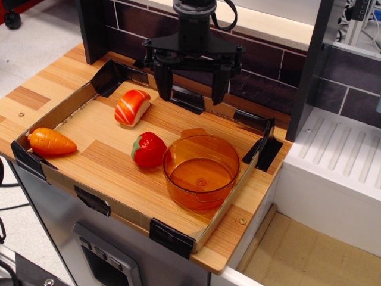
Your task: Put sushi in pot
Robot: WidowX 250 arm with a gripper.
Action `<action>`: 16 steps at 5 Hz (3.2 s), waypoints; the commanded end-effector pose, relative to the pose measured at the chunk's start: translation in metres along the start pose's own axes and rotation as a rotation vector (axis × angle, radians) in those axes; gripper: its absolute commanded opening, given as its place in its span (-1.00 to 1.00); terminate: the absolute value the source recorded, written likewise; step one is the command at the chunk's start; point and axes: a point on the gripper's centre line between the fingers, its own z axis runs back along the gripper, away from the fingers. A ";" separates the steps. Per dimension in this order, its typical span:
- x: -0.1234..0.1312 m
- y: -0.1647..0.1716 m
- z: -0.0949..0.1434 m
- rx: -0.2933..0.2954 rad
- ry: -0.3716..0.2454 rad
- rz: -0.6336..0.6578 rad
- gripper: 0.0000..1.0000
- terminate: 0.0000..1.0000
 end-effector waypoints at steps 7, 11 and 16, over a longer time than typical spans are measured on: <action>0.066 0.076 -0.045 0.010 0.043 -0.221 1.00 -1.00; 0.065 0.078 -0.068 0.027 0.071 -0.232 -1.00 -1.00; -0.006 -0.003 0.009 0.028 0.123 -0.255 -1.00 -1.00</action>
